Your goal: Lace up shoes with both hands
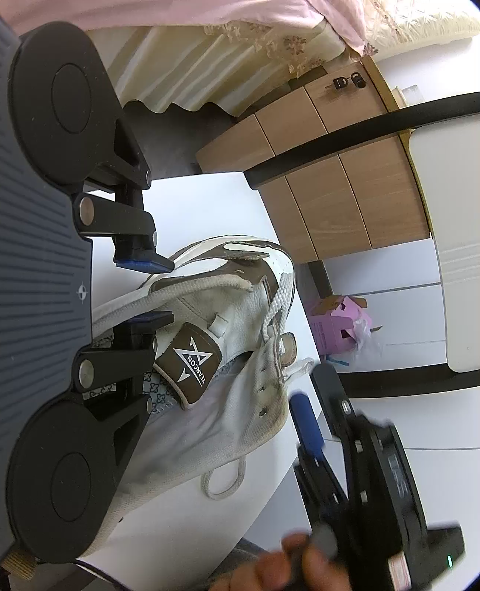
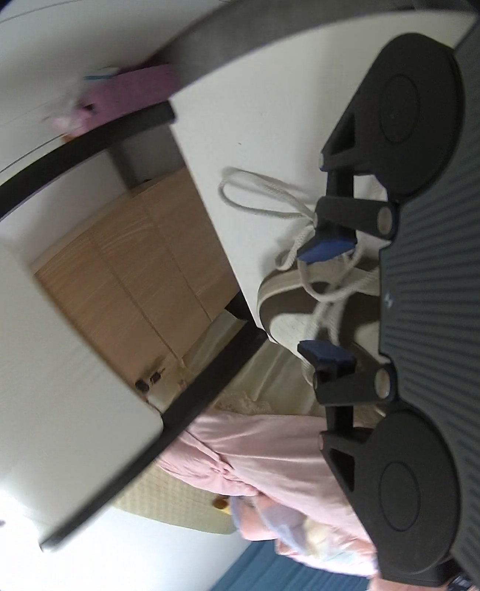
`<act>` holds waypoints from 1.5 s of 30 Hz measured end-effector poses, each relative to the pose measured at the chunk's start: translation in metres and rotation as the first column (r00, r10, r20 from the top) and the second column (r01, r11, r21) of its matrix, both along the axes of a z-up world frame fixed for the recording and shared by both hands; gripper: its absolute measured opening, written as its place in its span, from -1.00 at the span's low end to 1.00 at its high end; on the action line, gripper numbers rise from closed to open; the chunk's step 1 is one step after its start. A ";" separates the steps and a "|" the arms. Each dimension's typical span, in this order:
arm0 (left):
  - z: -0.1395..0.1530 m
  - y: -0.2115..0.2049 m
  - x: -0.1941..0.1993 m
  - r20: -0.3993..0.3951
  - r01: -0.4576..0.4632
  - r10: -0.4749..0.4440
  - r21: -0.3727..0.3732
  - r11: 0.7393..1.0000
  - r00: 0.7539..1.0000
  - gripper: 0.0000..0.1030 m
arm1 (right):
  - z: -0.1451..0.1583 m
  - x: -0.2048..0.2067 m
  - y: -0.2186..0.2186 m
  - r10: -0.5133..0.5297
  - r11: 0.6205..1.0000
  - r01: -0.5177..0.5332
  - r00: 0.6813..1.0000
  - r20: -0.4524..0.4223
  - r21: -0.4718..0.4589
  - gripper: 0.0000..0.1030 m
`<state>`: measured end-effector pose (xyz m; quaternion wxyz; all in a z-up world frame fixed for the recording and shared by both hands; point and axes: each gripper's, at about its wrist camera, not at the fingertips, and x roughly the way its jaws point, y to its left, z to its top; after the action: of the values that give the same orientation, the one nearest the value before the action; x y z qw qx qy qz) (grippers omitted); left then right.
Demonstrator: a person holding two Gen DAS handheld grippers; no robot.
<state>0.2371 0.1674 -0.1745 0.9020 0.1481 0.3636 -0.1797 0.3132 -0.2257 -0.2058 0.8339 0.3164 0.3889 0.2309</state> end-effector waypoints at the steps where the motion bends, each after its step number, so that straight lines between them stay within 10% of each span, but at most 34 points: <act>1: 0.000 -0.002 0.001 -0.001 0.003 -0.003 -0.002 1.000 1.000 -0.52 | -0.005 0.005 0.000 -0.001 1.000 0.001 1.000 -0.015 0.018 -0.10; 6: -0.002 -0.015 0.008 -0.002 0.012 -0.012 -0.011 1.000 1.000 -0.51 | -0.027 0.021 0.006 0.015 0.994 -0.003 0.995 -0.102 0.114 -0.33; 8: -0.003 -0.022 0.009 -0.002 0.013 -0.013 -0.014 1.000 1.000 -0.51 | -0.029 0.021 0.006 0.017 0.991 -0.002 0.994 -0.106 0.137 -0.93; 17: 0.010 -0.009 0.010 -0.033 0.023 -0.025 -0.072 0.997 0.999 -0.43 | 0.001 0.006 -0.021 -0.112 0.966 0.099 0.993 0.040 0.239 -0.95; 21: 0.005 -0.067 -0.020 -0.022 0.039 -0.043 -0.169 0.985 0.999 -0.29 | 0.022 -0.007 -0.031 -0.128 0.961 0.097 0.986 0.107 0.260 -0.95; 25: 0.028 -0.080 -0.077 0.019 0.056 -0.053 -0.324 0.944 0.998 -0.04 | 0.037 -0.020 -0.038 -0.114 0.960 0.067 0.981 0.159 0.272 -0.95; 32: 0.041 -0.011 -0.060 -0.012 -0.025 0.022 -0.598 0.801 1.000 -0.02 | 0.057 -0.032 -0.023 0.016 0.966 -0.073 0.974 0.226 0.247 -0.94; 38: 0.038 0.019 -0.081 0.099 0.016 0.034 -0.462 0.887 0.994 -0.02 | 0.057 -0.038 -0.005 0.132 0.908 -0.201 0.970 0.202 0.369 -0.93; 45: 0.019 0.023 -0.088 0.141 0.014 0.052 -0.430 0.903 0.989 -0.05 | 0.057 -0.046 0.018 0.268 0.809 -0.324 0.946 0.184 0.490 -0.92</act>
<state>0.1491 0.1899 -0.1556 0.9388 -0.0448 0.2481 -0.2349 0.2670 -0.2080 -0.1485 0.6922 0.4500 0.3127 0.4697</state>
